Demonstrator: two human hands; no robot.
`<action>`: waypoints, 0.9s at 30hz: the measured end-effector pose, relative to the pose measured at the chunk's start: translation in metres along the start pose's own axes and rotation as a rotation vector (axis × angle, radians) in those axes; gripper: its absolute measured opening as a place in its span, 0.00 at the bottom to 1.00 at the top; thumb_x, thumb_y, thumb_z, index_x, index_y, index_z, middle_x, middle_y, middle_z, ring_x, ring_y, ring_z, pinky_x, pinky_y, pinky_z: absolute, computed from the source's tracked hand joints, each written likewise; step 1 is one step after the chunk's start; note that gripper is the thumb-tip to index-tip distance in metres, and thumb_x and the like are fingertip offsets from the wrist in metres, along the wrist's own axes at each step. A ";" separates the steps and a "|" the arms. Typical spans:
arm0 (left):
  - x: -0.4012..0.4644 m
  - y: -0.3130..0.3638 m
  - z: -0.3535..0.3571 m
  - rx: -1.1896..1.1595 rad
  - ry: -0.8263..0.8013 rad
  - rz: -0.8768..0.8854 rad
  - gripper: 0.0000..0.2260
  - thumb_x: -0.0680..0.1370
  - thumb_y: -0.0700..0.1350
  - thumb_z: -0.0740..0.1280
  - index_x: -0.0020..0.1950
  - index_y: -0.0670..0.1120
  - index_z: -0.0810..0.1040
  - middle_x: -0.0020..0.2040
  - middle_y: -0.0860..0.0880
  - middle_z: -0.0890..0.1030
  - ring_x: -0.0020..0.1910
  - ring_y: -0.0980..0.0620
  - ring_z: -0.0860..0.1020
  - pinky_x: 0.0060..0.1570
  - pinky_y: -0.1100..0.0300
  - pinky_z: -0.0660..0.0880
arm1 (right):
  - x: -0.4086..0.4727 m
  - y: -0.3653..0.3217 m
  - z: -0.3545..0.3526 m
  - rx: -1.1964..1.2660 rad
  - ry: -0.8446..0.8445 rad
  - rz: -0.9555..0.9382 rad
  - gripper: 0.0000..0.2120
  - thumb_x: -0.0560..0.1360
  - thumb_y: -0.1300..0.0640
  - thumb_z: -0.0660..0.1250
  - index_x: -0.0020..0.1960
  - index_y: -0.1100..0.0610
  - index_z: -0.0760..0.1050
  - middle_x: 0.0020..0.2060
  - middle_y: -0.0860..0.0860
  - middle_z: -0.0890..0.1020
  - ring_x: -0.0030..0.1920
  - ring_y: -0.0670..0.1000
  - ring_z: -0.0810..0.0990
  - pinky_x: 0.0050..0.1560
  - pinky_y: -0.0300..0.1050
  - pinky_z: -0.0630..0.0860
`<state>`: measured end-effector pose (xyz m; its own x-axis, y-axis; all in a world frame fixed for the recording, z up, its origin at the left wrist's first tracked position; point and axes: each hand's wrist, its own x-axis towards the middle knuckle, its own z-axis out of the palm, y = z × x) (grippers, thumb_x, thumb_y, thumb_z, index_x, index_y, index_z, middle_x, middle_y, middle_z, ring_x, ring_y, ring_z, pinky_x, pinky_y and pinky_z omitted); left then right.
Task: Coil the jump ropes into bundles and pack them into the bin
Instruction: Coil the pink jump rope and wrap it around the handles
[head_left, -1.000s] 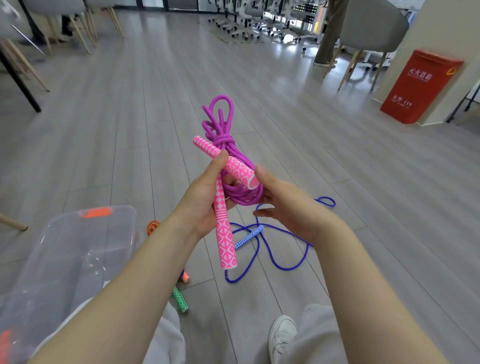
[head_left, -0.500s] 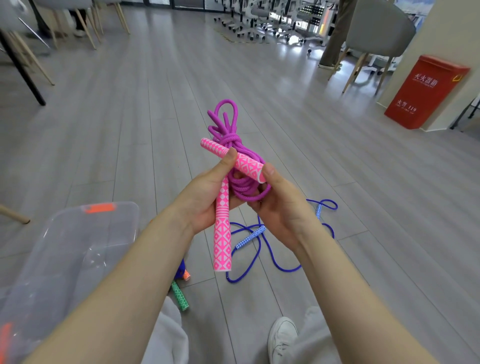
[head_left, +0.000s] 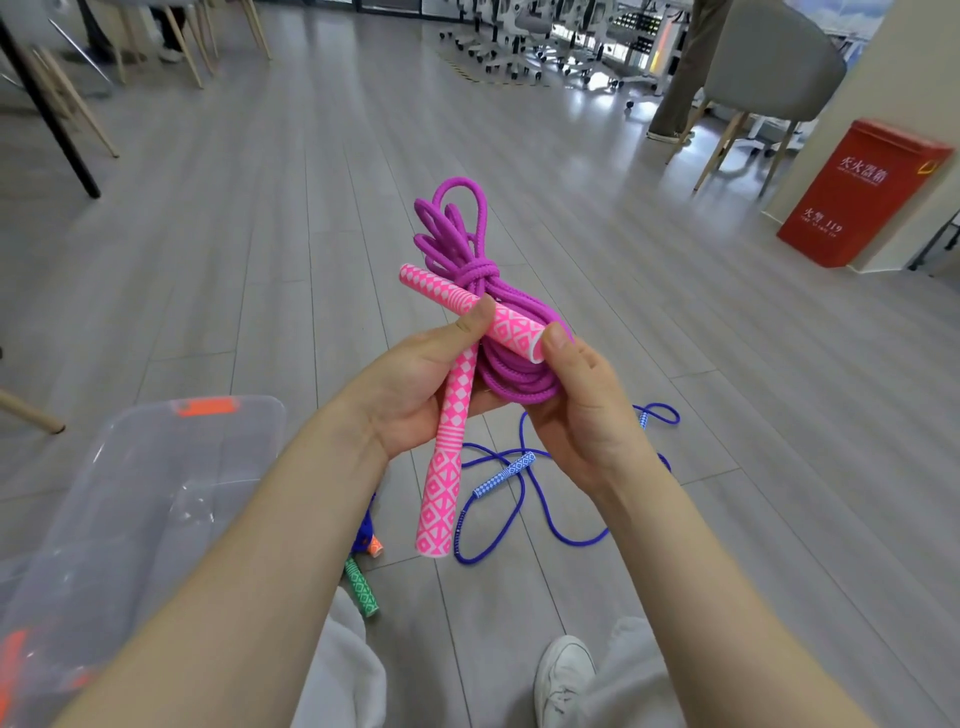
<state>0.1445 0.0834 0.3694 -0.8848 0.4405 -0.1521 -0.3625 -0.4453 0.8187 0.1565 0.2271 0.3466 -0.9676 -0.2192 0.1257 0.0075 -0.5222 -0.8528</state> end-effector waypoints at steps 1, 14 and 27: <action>0.000 0.000 0.000 0.015 -0.012 0.001 0.18 0.72 0.52 0.65 0.53 0.41 0.81 0.52 0.42 0.84 0.51 0.48 0.83 0.51 0.54 0.81 | 0.001 -0.001 -0.001 -0.004 0.017 -0.006 0.31 0.64 0.43 0.77 0.59 0.62 0.79 0.55 0.59 0.83 0.57 0.55 0.81 0.62 0.48 0.76; 0.003 -0.002 0.001 0.016 -0.017 0.077 0.17 0.72 0.49 0.67 0.56 0.39 0.78 0.49 0.44 0.84 0.50 0.50 0.83 0.52 0.56 0.80 | -0.007 -0.016 0.002 -0.301 0.073 0.055 0.22 0.71 0.50 0.74 0.62 0.60 0.78 0.53 0.59 0.83 0.52 0.54 0.80 0.58 0.57 0.74; 0.008 -0.003 -0.010 0.075 -0.028 0.071 0.11 0.72 0.44 0.67 0.53 0.42 0.78 0.46 0.46 0.84 0.46 0.51 0.83 0.49 0.57 0.80 | -0.009 -0.024 0.003 -0.538 0.109 0.001 0.13 0.73 0.58 0.72 0.56 0.61 0.80 0.45 0.59 0.85 0.42 0.53 0.83 0.40 0.45 0.80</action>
<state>0.1358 0.0800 0.3601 -0.8985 0.4321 -0.0770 -0.2749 -0.4173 0.8662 0.1657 0.2396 0.3675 -0.9884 -0.1179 0.0956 -0.0939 -0.0206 -0.9954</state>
